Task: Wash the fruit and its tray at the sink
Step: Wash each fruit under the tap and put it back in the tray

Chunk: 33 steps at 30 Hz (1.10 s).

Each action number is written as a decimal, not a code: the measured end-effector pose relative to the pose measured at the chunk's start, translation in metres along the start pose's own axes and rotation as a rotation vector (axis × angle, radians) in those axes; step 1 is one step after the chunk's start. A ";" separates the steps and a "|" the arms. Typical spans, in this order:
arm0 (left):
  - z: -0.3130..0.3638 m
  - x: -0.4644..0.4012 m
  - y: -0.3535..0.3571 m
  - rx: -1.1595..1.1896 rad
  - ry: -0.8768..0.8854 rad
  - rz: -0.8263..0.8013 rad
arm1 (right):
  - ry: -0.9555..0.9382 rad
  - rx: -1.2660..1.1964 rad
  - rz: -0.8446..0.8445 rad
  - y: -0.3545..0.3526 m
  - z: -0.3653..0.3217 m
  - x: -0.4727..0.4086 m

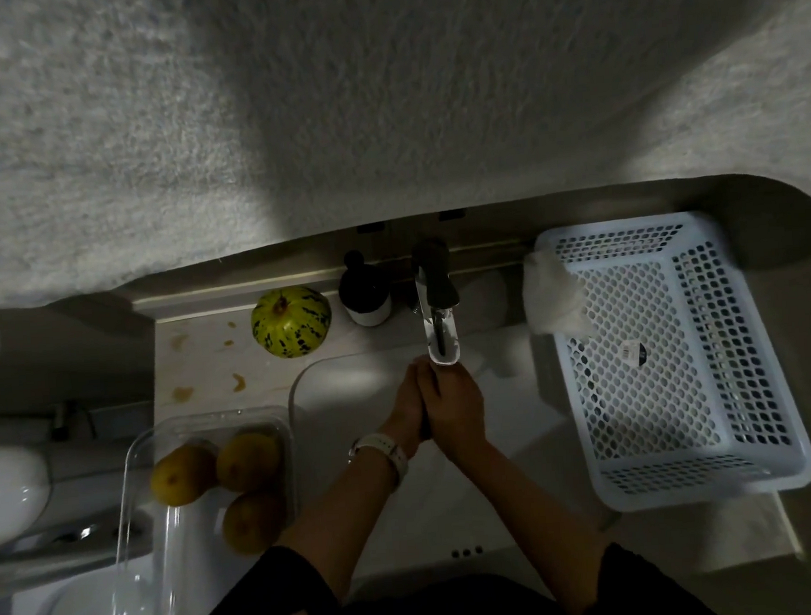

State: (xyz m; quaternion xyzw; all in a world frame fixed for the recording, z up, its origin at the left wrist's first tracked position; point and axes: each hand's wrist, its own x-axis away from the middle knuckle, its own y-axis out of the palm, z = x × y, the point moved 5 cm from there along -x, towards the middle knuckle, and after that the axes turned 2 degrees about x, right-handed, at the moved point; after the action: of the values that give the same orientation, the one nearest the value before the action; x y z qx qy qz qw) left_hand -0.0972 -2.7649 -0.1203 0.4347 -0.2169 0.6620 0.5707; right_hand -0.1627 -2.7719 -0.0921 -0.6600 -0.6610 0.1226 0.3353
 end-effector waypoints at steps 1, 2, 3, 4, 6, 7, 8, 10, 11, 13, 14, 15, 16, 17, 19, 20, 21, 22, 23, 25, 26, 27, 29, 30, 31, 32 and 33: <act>0.002 -0.001 -0.006 -0.112 0.088 0.055 | 0.095 -0.080 0.021 0.001 0.002 -0.002; 0.006 -0.002 -0.010 -0.247 0.210 0.086 | 0.230 -0.162 0.034 0.003 0.006 -0.006; 0.008 -0.002 -0.014 -0.359 0.319 0.094 | 0.389 -0.271 0.027 0.006 0.010 -0.009; 0.011 0.001 -0.016 -0.440 0.393 0.080 | 0.543 -0.417 0.007 0.009 0.015 -0.012; 0.012 -0.001 -0.019 -0.606 0.508 0.030 | 0.784 -0.745 -0.086 0.016 0.018 -0.014; 0.013 0.001 -0.019 -0.680 0.546 0.019 | 0.831 -0.821 -0.123 0.015 0.017 -0.015; 0.015 0.001 -0.019 -0.700 0.560 0.028 | 0.815 -0.824 -0.146 0.015 0.016 -0.017; 0.022 -0.001 -0.017 -0.608 0.516 0.087 | 0.656 -0.644 -0.083 0.011 0.012 -0.023; 0.026 -0.002 -0.014 -0.560 0.471 0.120 | 0.557 -0.537 -0.007 0.007 0.008 -0.024; 0.034 -0.003 -0.007 -0.461 0.328 0.136 | 0.384 -0.403 0.101 0.002 -0.001 -0.023; 0.033 -0.006 -0.003 -0.299 0.202 0.091 | 0.323 -0.370 0.121 0.000 -0.002 -0.022; 0.032 -0.005 0.002 -0.076 0.057 0.001 | 0.265 -0.341 0.116 -0.001 -0.001 -0.020; 0.028 -0.004 0.004 0.067 -0.090 -0.096 | 0.191 -0.298 0.097 -0.002 -0.002 -0.019; 0.028 0.000 0.006 0.122 -0.171 -0.179 | 0.114 -0.239 0.067 -0.003 -0.002 -0.018; 0.025 0.003 0.005 0.072 -0.234 -0.216 | 0.021 -0.148 0.018 -0.003 0.000 -0.015; 0.024 0.001 0.006 0.043 -0.229 -0.191 | 0.017 -0.163 0.018 -0.004 0.002 -0.015; 0.025 0.000 0.005 -0.015 -0.203 -0.137 | 0.044 -0.221 0.036 -0.005 0.006 -0.015; 0.027 -0.004 0.002 -0.150 -0.111 -0.067 | 0.104 -0.300 0.066 -0.005 0.010 -0.015; 0.028 -0.007 0.002 -0.328 0.007 -0.029 | 0.190 -0.385 0.103 -0.004 0.015 -0.015; 0.028 -0.008 0.003 -0.635 0.279 0.015 | 0.425 -0.541 0.132 0.000 0.027 -0.017; 0.028 -0.005 0.003 -0.700 0.374 0.015 | 0.556 -0.644 0.110 0.004 0.032 -0.019; 0.027 -0.002 0.002 -0.766 0.452 0.011 | 0.680 -0.771 0.065 0.008 0.035 -0.019; 0.025 -0.001 0.004 -0.901 0.592 -0.032 | 0.852 -1.058 -0.047 0.013 0.036 -0.020; 0.024 -0.001 0.006 -0.910 0.628 -0.059 | 0.867 -1.113 -0.078 0.012 0.035 -0.020; 0.022 -0.002 0.005 -0.850 0.630 -0.065 | 0.841 -1.090 -0.097 0.012 0.034 -0.021; 0.023 0.000 0.004 -0.740 0.603 -0.043 | 0.770 -0.989 -0.096 0.011 0.032 -0.022; 0.024 0.002 0.003 -0.607 0.570 -0.004 | 0.679 -0.853 -0.064 0.009 0.029 -0.022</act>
State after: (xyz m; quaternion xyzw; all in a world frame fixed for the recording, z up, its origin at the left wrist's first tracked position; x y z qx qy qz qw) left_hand -0.0919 -2.7830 -0.1054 0.0463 -0.2347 0.6607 0.7115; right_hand -0.1758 -2.7838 -0.1254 -0.7195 -0.5266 -0.3864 0.2360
